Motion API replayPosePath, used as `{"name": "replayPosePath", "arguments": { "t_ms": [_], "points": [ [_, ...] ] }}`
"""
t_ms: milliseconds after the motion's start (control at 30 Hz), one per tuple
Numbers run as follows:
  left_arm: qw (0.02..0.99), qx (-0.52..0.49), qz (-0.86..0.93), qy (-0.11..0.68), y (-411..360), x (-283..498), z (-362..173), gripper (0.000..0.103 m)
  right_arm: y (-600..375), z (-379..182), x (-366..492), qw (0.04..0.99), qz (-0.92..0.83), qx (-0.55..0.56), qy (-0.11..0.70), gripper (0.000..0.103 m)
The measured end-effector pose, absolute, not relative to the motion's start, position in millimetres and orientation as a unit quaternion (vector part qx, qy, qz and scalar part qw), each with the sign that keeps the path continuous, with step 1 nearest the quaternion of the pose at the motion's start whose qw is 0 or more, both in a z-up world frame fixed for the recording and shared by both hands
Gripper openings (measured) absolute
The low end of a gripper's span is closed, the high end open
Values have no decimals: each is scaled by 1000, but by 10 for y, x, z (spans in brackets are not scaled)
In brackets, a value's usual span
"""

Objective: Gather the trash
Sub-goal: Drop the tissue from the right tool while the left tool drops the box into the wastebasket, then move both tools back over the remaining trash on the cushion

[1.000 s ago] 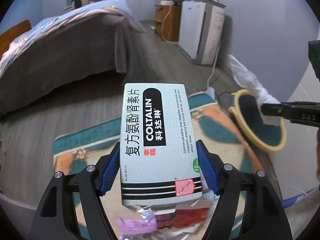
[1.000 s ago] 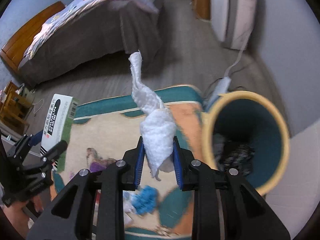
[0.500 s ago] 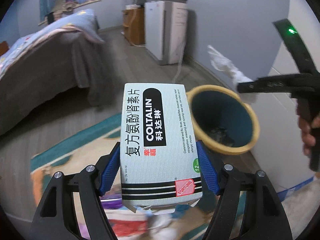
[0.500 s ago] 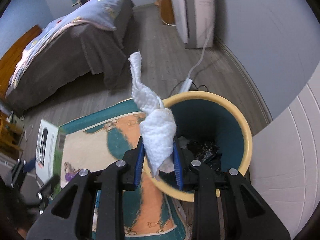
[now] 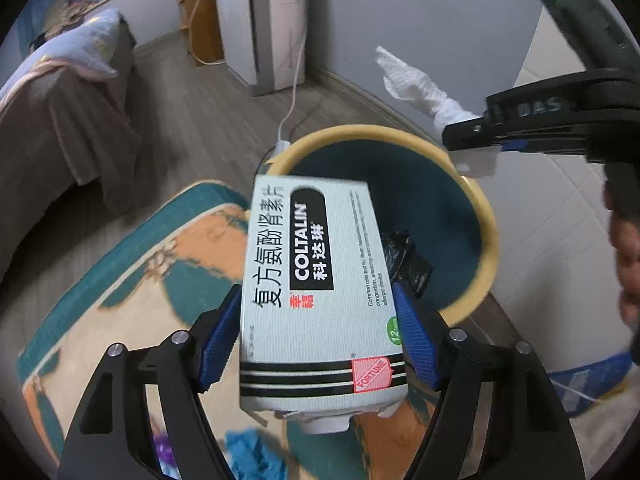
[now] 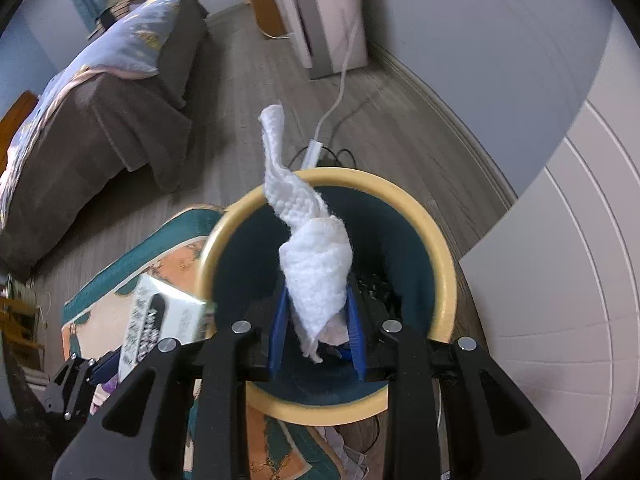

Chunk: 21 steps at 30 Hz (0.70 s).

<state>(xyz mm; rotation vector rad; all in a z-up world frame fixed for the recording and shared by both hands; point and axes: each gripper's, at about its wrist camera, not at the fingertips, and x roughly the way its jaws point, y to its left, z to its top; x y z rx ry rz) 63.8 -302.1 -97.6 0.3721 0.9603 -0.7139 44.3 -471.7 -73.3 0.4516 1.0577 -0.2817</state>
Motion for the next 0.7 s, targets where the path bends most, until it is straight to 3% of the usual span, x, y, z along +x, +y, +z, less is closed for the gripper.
{"name": "replayPosePath", "arguments": {
  "t_ms": [167,333,533,600,700],
  "points": [
    [810,186,-341,439,-3228,701,-1041,79,-4786,-732,462,831,-133,225,491,30],
    [812,188,-335,439,-3192,663,-1048,88,-4802,-759,496,831,-128,227,491,61],
    [827,184,-309,431,-2902,662,-920,94,-4720,-691,523,838,-119,221,484,91],
    [835,178,-297,428,-2751,643,-832,95,-4666,-646,529,843,-116,214,479,98],
    [848,164,-278,421,-2463,598,-658,96,-4564,-610,550,846,-113,197,482,97]
  ]
}}
